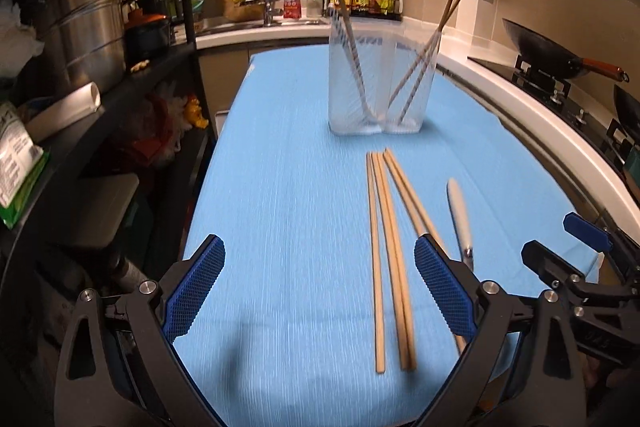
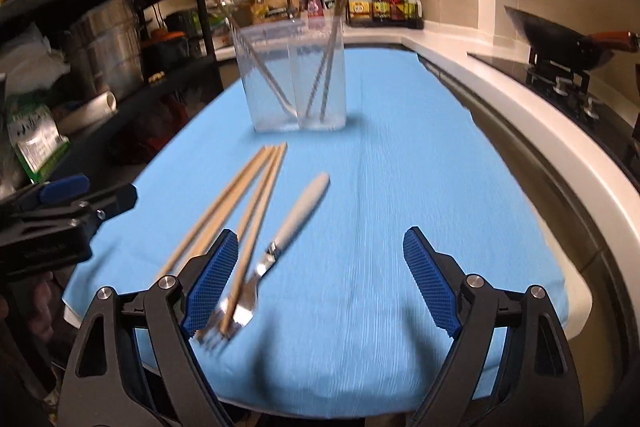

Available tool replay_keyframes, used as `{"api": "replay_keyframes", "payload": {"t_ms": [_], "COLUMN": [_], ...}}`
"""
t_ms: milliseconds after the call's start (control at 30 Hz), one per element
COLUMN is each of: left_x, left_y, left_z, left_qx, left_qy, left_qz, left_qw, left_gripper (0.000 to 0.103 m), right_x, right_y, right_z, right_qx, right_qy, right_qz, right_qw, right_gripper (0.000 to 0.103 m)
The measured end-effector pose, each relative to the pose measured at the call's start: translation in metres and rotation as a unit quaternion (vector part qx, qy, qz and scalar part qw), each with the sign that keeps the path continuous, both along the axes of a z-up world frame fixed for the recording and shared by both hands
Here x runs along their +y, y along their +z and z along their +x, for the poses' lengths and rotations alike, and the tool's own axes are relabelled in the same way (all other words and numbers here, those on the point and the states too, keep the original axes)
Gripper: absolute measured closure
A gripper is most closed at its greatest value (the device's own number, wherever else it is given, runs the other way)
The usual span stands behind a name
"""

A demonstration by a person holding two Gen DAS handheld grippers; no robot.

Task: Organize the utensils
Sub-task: 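Move the right gripper to the white-handled fork and grasp its neck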

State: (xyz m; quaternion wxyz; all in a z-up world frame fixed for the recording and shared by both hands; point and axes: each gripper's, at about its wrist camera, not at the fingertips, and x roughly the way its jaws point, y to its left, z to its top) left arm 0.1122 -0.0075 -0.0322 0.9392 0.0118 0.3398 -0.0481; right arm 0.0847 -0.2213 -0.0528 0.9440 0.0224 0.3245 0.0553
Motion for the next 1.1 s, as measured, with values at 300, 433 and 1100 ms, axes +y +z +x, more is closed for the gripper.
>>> {"api": "replay_keyframes", "payload": {"t_ms": [300, 433, 1100], "left_x": [0.006, 0.009, 0.023], "left_y": [-0.026, -0.031, -0.04], "left_z": [-0.011, -0.011, -0.008], "left_qx": [0.022, 0.028, 0.04], "left_qy": [0.01, 0.015, 0.037], "left_qz": [0.008, 0.006, -0.008], "left_qw": [0.9997, 0.9995, 0.9985], "left_gripper": [0.01, 0.01, 0.01], "right_x": [0.007, 0.017, 0.047], "right_y": [-0.033, -0.038, -0.036], "right_z": [-0.003, 0.001, 0.039], "right_qx": [0.031, 0.041, 0.079], "right_qy": [0.009, 0.024, 0.025], "right_qz": [-0.031, -0.049, -0.027], "right_qw": [0.999, 0.998, 0.996], "right_gripper": [0.019, 0.019, 0.019]}}
